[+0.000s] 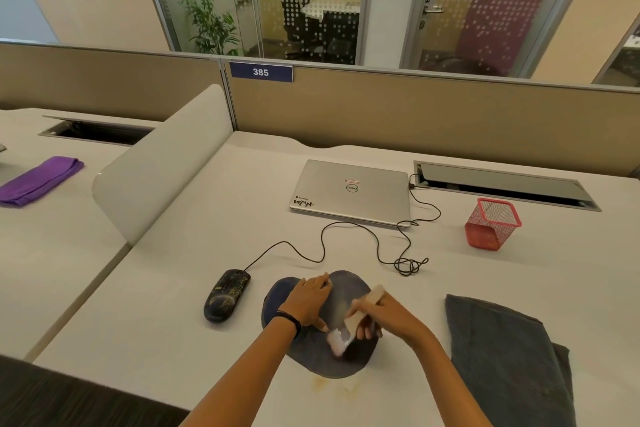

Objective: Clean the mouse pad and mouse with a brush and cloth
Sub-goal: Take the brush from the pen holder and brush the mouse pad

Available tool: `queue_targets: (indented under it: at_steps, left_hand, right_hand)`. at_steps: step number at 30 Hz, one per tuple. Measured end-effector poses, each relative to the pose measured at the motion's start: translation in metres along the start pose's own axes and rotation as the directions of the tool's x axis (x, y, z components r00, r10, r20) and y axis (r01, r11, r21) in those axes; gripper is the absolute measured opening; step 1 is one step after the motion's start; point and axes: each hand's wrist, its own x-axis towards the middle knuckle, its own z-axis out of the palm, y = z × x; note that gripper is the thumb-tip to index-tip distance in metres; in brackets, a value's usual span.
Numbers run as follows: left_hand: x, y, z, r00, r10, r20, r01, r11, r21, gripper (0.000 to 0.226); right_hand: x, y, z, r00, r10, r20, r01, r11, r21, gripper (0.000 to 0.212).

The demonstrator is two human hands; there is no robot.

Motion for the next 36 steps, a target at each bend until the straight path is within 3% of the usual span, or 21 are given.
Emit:
queue_targets:
  at_steps: [3, 5, 9, 11, 14, 16, 20, 22, 25, 31, 36]
  left_hand:
    - [-0.001, 0.000, 0.000, 1.000, 0.002, 0.018, -0.003, 1.000, 0.010, 0.089]
    - [-0.001, 0.000, 0.000, 1.000, 0.001, 0.020, -0.001, 1.000, 0.016, 0.089]
    - [0.001, 0.000, 0.000, 1.000, 0.005, 0.021, -0.006, 0.999, 0.048, 0.089]
    - [0.001, 0.000, -0.001, 1.000, 0.002, 0.031, -0.003, 0.999, 0.047, 0.091]
    - [0.000, 0.000, -0.001, 0.999, -0.001, 0.035, 0.000, 0.999, 0.040, 0.092]
    - [0.001, 0.000, -0.001, 0.999, -0.001, 0.035, 0.000, 0.999, 0.045, 0.092]
    - [0.002, 0.000, 0.001, 0.999, -0.004, 0.033, 0.002, 0.998, 0.059, 0.091]
    - [0.002, 0.001, 0.001, 0.999, -0.007, 0.039, 0.005, 0.997, 0.074, 0.092]
    - [0.001, 0.003, 0.000, 0.999, -0.010, 0.037, 0.007, 0.997, 0.079, 0.091]
    - [-0.001, 0.003, -0.002, 0.999, -0.010, 0.036, 0.006, 0.995, 0.100, 0.089]
    - [-0.004, 0.002, -0.005, 1.000, 0.010, 0.027, -0.012, 0.996, 0.083, 0.084]
  right_hand:
    - [0.000, 0.006, -0.003, 0.966, -0.007, -0.259, 0.022, 0.998, 0.056, 0.033]
    - [-0.005, 0.009, 0.003, 0.974, 0.011, -0.225, 0.002, 0.998, 0.059, 0.031]
    - [-0.024, 0.011, 0.014, 1.000, 0.008, 0.023, -0.008, 1.000, -0.011, 0.034]
    - [-0.027, 0.011, 0.006, 0.998, -0.030, -0.060, 0.034, 0.997, 0.073, 0.033]
    - [-0.027, 0.016, -0.008, 0.942, 0.014, -0.335, 0.041, 0.987, 0.154, 0.029]
    - [-0.034, 0.019, -0.006, 0.953, 0.009, -0.304, 0.028, 0.993, 0.114, 0.029]
    - [-0.050, 0.026, 0.006, 0.996, -0.033, -0.079, 0.033, 0.999, 0.001, 0.030]
    - [-0.052, 0.027, 0.002, 0.987, -0.073, -0.146, 0.078, 0.996, 0.030, 0.030]
    - [-0.049, 0.031, -0.004, 0.927, -0.077, -0.366, 0.091, 0.996, 0.021, 0.029]
    - [-0.054, 0.025, 0.008, 0.990, -0.056, -0.126, 0.055, 0.998, -0.016, 0.031]
    - [-0.048, 0.011, 0.008, 0.940, -0.087, -0.329, 0.115, 0.991, 0.068, 0.025]
